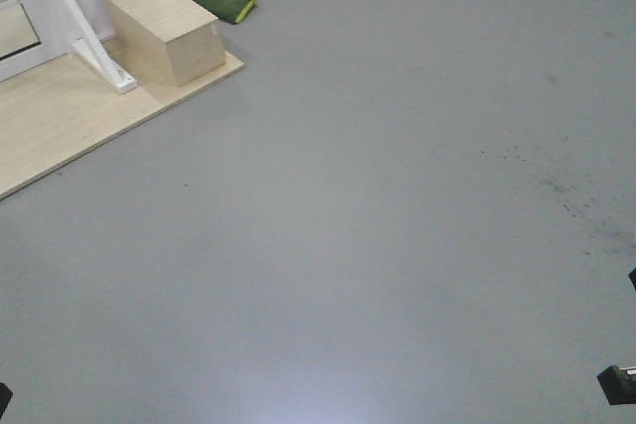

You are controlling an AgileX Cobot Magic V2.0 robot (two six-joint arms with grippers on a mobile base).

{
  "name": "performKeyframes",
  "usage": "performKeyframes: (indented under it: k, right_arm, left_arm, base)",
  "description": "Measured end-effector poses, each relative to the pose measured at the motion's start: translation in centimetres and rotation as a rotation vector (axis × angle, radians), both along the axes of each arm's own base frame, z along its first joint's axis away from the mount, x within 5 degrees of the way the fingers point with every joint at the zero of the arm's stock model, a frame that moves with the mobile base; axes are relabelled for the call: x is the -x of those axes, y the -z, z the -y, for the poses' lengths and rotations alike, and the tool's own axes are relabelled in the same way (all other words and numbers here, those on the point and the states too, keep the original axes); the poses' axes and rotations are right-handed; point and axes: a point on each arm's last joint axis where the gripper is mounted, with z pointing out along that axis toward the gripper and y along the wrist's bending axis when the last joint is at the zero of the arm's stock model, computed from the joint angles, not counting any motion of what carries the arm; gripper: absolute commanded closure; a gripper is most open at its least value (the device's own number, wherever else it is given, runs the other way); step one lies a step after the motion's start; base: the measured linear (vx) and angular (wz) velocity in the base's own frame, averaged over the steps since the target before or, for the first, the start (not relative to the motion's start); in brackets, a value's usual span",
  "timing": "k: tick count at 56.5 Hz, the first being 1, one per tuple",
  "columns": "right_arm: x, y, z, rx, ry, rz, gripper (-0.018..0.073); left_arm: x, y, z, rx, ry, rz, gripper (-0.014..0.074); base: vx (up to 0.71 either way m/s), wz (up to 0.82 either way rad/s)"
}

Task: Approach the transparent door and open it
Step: 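Drive the base up to the white-framed glass sliding door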

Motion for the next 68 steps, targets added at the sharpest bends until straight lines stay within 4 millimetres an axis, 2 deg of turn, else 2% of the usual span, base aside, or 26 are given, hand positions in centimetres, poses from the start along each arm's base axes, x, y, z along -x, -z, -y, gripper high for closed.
performKeyframes:
  k: [28,68]
  right_arm:
    - [0.0,0.0,0.0,0.0,0.0,0.0,0.0568]
    - [0.0,0.03,0.0,0.0,0.0,-0.003,0.0568]
  left_arm:
    - [0.0,0.0,0.0,0.0,0.0,0.0,0.0603]
    - [0.0,0.0,0.0,0.0,0.0,0.0,0.0603]
  base:
    - [0.5,0.54]
    - [0.5,0.28]
